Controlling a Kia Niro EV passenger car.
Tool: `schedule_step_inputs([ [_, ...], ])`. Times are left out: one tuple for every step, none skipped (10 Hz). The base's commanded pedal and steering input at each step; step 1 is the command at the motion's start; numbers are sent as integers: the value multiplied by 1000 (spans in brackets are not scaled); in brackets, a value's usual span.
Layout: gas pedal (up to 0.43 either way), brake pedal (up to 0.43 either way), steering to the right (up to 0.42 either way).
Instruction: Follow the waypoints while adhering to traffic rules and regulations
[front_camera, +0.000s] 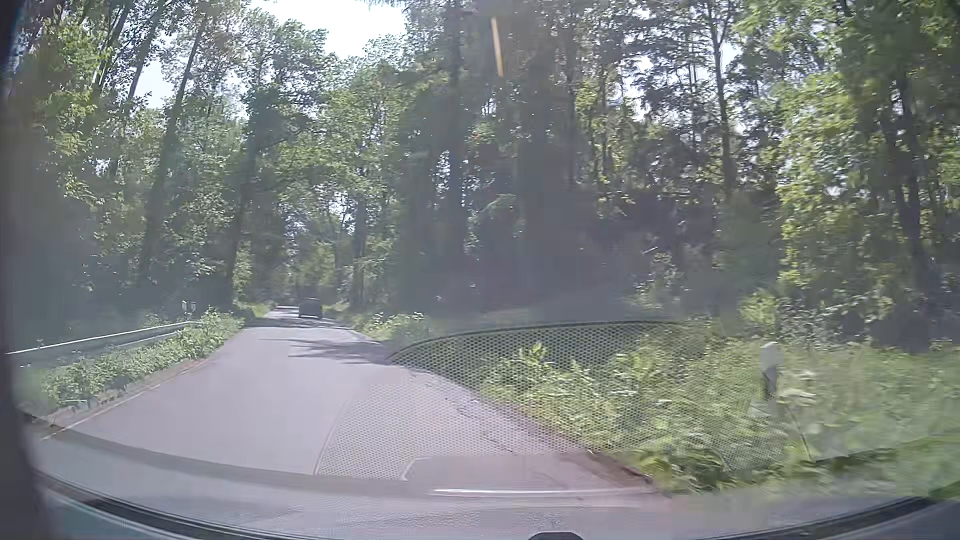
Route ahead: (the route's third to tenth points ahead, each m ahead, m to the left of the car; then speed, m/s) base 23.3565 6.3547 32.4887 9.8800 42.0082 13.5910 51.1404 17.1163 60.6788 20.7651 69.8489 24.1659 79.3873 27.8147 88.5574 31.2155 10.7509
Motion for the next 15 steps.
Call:
schedule_step_inputs([
  [339, 0, -184],
  [358, 0, -174],
  [370, 0, -163],
  [409, 0, -152],
  [409, 0, -133],
  [409, 0, -118],
  [421, 0, -94],
  [421, 0, -71],
  [421, 0, -46],
  [421, 0, -30],
  [429, 0, -17],
  [441, 0, -17],
  [461, 0, -18],
  [461, 0, -18],
  [461, 0, -19],
])
